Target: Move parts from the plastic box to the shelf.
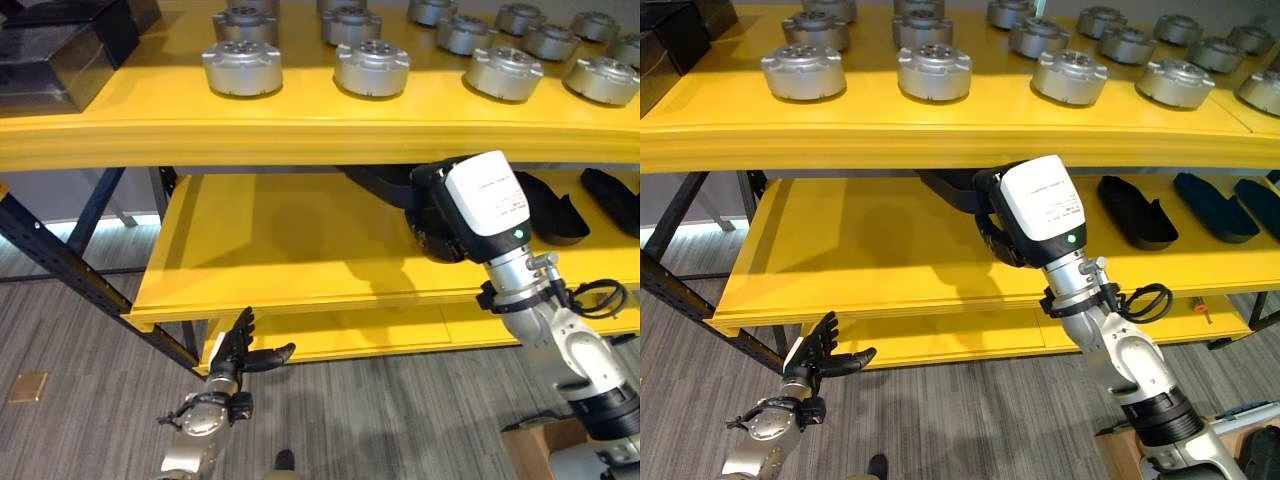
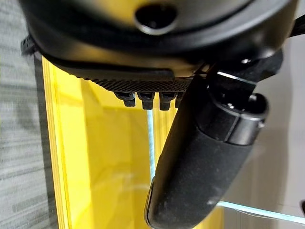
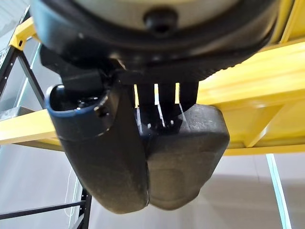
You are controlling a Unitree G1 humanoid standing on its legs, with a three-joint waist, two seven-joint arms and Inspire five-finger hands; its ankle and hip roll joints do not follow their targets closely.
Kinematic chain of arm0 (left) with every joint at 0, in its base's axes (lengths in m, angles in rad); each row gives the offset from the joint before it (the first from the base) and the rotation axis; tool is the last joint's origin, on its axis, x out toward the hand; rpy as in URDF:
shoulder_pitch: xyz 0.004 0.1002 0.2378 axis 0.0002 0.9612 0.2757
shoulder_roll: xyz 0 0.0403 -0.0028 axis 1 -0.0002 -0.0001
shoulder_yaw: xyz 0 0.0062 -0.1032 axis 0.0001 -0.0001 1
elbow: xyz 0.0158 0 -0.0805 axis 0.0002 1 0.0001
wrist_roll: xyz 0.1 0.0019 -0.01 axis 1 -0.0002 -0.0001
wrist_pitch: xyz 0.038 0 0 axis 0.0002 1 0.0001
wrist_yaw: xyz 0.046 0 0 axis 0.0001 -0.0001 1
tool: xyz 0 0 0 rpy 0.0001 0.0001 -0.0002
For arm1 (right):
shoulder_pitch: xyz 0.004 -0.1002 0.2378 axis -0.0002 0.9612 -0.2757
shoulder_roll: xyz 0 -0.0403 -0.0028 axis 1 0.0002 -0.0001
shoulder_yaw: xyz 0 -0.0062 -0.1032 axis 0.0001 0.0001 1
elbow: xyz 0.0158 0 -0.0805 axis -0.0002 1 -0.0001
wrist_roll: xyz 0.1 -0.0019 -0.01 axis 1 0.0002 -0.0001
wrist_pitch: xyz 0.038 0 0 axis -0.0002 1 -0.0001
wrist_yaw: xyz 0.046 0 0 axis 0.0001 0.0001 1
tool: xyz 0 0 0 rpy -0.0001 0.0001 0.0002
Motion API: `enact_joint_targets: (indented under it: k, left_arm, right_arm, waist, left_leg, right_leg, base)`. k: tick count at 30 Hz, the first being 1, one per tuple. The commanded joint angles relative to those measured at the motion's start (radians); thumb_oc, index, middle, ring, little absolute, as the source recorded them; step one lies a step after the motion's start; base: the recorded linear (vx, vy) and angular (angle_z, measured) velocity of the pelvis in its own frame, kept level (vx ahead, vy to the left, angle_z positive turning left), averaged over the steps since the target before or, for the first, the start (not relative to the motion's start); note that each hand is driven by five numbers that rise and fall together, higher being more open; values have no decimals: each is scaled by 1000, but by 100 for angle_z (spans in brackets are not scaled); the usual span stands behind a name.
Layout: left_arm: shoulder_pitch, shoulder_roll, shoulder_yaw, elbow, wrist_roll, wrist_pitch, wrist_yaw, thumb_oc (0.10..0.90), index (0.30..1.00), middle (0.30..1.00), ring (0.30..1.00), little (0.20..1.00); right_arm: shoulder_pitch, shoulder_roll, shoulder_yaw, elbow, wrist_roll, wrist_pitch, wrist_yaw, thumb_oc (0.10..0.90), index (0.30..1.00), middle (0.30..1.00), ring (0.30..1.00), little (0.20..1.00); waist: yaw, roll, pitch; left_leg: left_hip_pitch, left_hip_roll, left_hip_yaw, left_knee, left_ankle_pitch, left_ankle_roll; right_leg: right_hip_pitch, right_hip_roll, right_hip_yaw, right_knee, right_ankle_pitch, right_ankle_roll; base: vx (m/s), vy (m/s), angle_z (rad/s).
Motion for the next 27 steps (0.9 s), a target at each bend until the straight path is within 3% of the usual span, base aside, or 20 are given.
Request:
enact_joint_targets:
  k: [1, 10, 12, 21, 27]
  left_arm:
    - [-21, 9, 13, -101, 31, -93, -1, 900, 1000, 1000, 1000, 1000]
    - [8, 36, 11, -118, 8, -101, -17, 900, 1000, 1000, 1000, 1000]
    - [-2, 57, -7, -134, -11, -114, -25, 900, 1000, 1000, 1000, 1000]
    - [-53, 91, -49, -132, -41, -132, -29, 900, 1000, 1000, 1000, 1000]
    - [-67, 92, -61, -135, -50, -133, -23, 900, 1000, 1000, 1000, 1000]
  right_arm:
    - [-170, -23, -29, -2, 17, 17, -40, 400, 300, 300, 300, 300]
    - [-242, 42, 71, 197, 52, 52, -28, 400, 300, 300, 300, 300]
    - [-279, 89, 125, 365, 91, 84, -36, 400, 300, 300, 300, 300]
    - [-487, 140, 230, 593, 175, 113, -35, 400, 300, 300, 300, 300]
    - [-524, 159, 235, 628, 217, 120, -38, 400, 300, 300, 300, 300]
  waist:
    - [28, 10, -71]
    - [105, 0, -39]
    - [139, 14, 10]
    - [156, 58, 97]
    - [153, 67, 113]
  left_leg:
    - [-11, 11, 35, -16, -2, 41]
    - [-78, 2, -9, -30, 31, 30]
    - [-141, -5, -34, -16, 43, 24]
    - [-219, -14, -47, -7, 66, 30]
    - [-233, -20, -46, -7, 67, 36]
  right_leg:
    - [37, -12, -25, 61, 46, 59]
    - [48, 2, -114, 19, 57, 71]
    - [24, 4, -146, 21, 51, 73]
    - [-54, -7, -150, 22, 60, 67]
    - [-73, -16, -143, 26, 64, 67]
  base:
    - [81, 17, 15]
    - [4, -18, 31]
    - [-91, -13, 29]
    - [-59, 25, 11]
    - [-12, 12, -2]
